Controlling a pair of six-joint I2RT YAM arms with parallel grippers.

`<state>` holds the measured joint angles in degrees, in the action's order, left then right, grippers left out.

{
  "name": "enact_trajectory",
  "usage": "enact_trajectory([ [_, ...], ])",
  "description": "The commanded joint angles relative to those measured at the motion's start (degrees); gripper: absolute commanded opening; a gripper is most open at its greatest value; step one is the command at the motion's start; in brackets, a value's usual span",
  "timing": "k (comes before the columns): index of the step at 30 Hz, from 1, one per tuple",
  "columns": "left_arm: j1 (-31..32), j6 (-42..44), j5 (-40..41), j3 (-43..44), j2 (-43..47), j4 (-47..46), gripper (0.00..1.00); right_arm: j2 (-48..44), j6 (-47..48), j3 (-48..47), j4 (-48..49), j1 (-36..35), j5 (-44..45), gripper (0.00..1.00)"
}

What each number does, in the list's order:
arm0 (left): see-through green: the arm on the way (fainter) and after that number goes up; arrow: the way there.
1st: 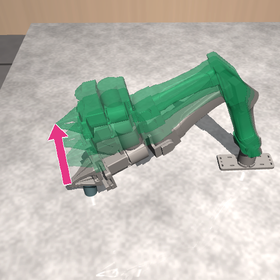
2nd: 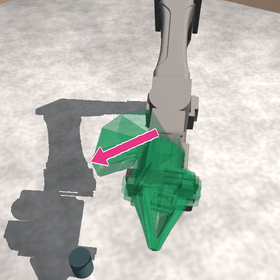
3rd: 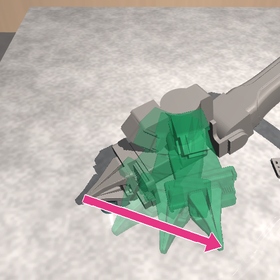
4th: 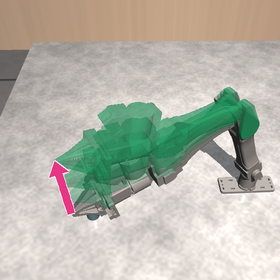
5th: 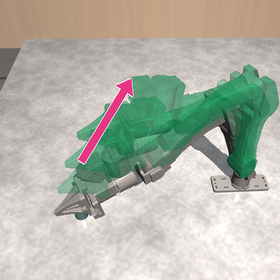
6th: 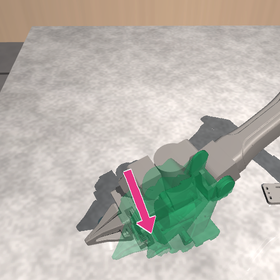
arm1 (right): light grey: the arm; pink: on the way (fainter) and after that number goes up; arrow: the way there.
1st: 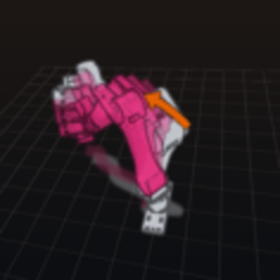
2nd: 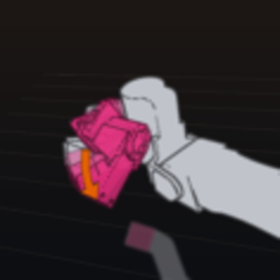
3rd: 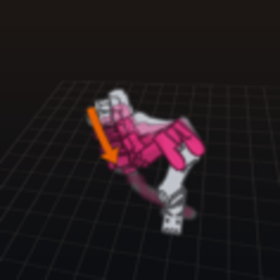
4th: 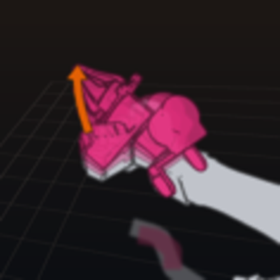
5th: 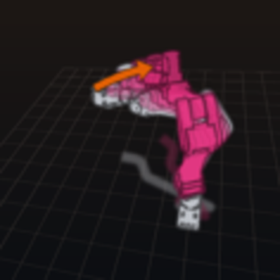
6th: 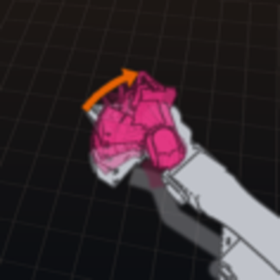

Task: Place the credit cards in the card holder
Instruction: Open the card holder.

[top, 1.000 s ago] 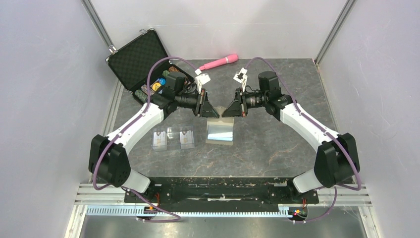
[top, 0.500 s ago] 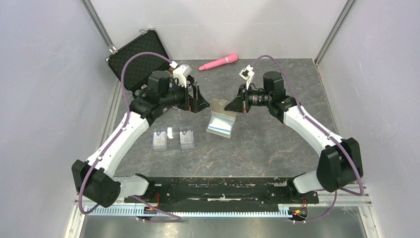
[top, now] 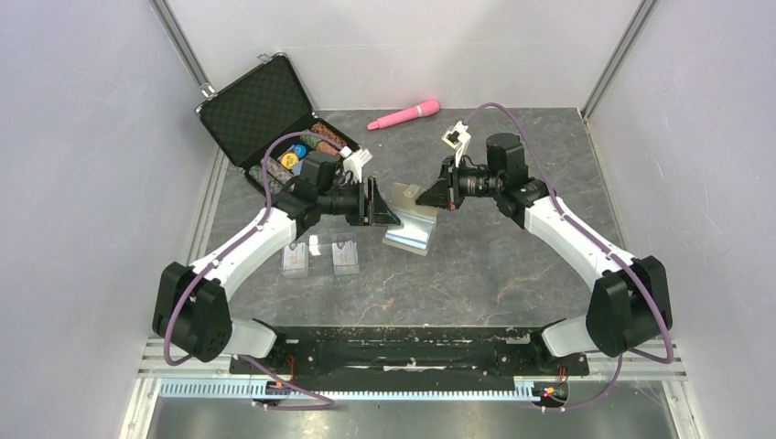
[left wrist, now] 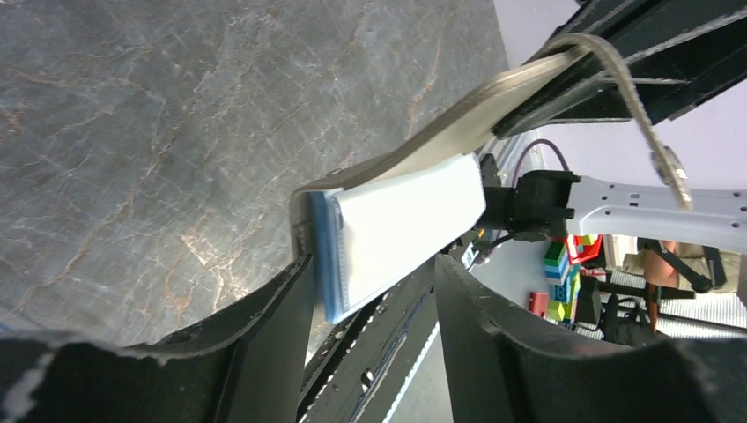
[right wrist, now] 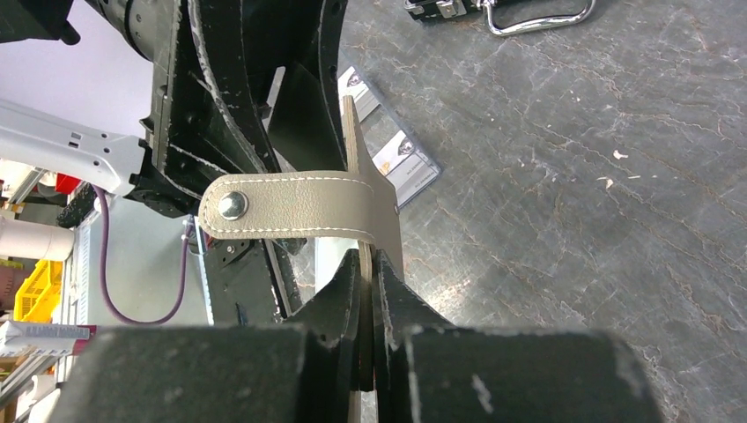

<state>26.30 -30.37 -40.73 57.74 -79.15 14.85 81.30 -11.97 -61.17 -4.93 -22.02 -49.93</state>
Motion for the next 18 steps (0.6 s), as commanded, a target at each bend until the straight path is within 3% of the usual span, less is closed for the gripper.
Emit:
enact_trajectory([
  [1,0.4,-2.2,-2.1,0.8,0.6,-3.4,0.54,-1.8,0.7,0.3,1.2,0.1,0.4,0.0],
  [11,2.9,4.4,5.2,3.9,0.9,6.8,0.5,-1.5,1.0,0.5,0.8,0.1,0.4,0.0],
  [14,3.6,6.7,11.5,6.0,1.4,10.9,0.55,-1.6,1.1,0.8,0.7,0.1,0.5,0.0],
  [18,4.2,7.8,13.5,7.4,1.1,12.7,0.57,-1.5,1.1,1.2,0.7,0.1,0.4,0.0],
])
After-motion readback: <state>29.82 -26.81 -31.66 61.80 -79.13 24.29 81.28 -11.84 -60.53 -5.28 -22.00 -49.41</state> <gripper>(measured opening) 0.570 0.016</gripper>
